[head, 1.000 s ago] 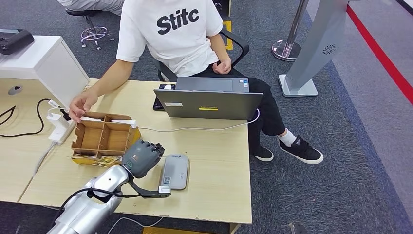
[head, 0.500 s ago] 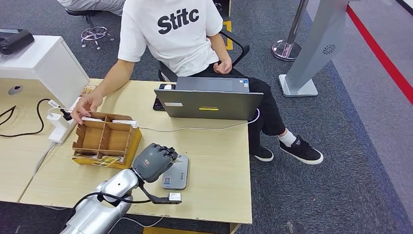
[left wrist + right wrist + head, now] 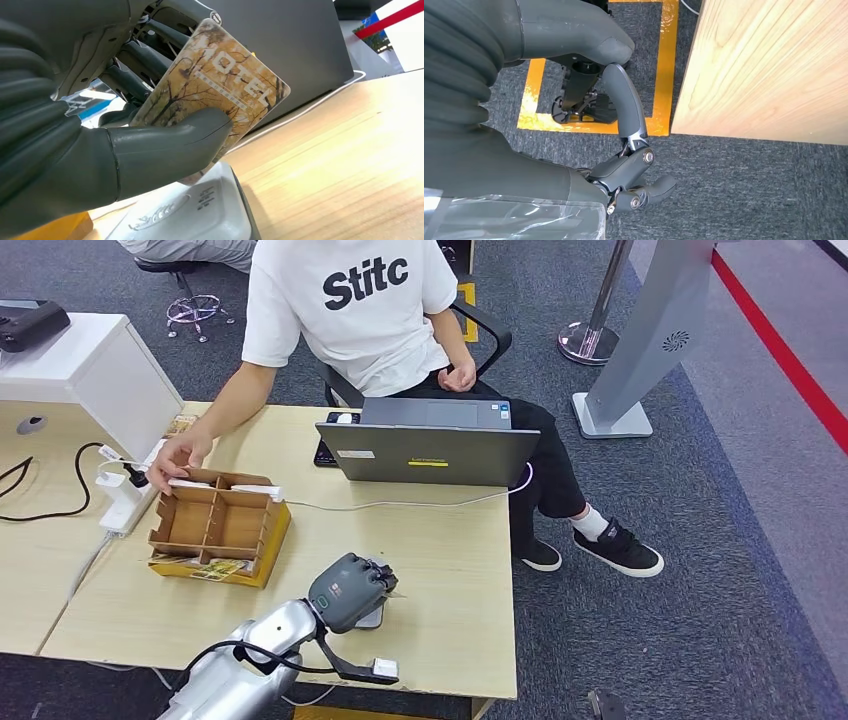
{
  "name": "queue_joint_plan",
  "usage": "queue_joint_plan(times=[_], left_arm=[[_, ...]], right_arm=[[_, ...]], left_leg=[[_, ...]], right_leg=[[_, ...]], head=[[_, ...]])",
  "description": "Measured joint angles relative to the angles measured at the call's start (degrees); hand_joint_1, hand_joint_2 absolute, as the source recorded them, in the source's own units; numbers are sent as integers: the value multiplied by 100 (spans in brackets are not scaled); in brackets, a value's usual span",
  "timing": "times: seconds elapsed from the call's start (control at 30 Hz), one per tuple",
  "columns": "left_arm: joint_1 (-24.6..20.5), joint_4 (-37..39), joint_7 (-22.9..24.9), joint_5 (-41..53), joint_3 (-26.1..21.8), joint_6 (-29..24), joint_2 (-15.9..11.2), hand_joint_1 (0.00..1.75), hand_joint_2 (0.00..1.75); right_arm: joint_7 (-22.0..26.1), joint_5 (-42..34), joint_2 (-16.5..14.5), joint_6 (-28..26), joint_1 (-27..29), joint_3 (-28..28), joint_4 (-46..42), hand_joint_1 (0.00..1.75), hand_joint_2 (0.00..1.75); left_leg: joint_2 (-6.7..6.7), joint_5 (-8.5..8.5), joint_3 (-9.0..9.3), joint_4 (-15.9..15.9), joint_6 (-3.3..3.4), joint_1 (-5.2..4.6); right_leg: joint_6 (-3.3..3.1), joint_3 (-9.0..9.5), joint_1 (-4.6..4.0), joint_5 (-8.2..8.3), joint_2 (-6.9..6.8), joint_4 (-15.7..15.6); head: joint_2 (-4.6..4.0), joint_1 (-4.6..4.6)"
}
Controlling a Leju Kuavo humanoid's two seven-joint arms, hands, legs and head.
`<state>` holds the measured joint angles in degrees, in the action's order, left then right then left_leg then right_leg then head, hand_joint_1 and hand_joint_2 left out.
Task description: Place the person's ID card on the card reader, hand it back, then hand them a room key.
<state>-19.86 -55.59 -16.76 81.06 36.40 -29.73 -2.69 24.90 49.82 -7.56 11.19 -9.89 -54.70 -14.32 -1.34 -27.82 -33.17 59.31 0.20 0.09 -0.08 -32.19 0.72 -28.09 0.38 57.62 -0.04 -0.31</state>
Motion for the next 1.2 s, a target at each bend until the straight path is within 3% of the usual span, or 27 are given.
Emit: queue_joint_plan(times=[0.2,0.4,0.67,0.8,1.0,1.03,1.13,1.17,1.2], left_arm=[[-51,53,233,-58,21,-220,-1,175,175],[-37,-678,626,161,-311,-278,-31,175,175],[-51,-1611,759,-44,-1702,-212,-96,175,175],[-80,-1807,608,-365,-2498,-62,-93,175,175],[-85,-1905,328,-781,-3096,55,-63,175,175],[-84,-1910,269,-832,-3183,65,-61,142,175],[-66,-1910,97,-901,-3382,73,-54,11,175],[-52,-1910,45,-898,-3419,73,-49,0,175],[-35,-1910,-6,-889,-3441,71,-44,0,175]], right_arm=[[11,-59,0,-2,2,35,0,0,175],[14,-114,0,-3,11,70,0,0,175],[42,-174,1,2,39,109,0,0,175],[48,-186,1,3,50,142,0,0,175],[54,-201,0,15,59,186,0,0,175],[55,-203,0,18,62,190,0,0,175],[55,-211,0,18,72,194,0,0,175],[55,-218,1,18,73,196,0,0,175],[55,-226,1,18,73,197,0,0,175]], left_leg=[[-1,0,0,0,0,0],[-1,0,-3,0,0,0],[1,2,-1,0,-2,3],[1,2,0,-1,-3,4],[2,2,-3,-2,-2,2],[4,2,-3,-2,-2,1],[2,1,-3,-1,-2,0],[0,2,-3,-1,-2,0],[-2,2,-3,-1,-2,0]], right_leg=[[0,0,0,0,0,0],[0,0,0,0,-1,0],[0,-1,-1,0,2,2],[0,-2,-1,0,2,3],[0,-1,-1,0,6,3],[0,-2,-1,0,9,3],[0,-3,0,0,7,3],[0,-3,0,0,4,3],[0,-3,0,0,3,3]], head=[[0,0],[0,0],[0,1],[0,0],[0,1],[0,1],[0,1],[0,1],[0,1]])
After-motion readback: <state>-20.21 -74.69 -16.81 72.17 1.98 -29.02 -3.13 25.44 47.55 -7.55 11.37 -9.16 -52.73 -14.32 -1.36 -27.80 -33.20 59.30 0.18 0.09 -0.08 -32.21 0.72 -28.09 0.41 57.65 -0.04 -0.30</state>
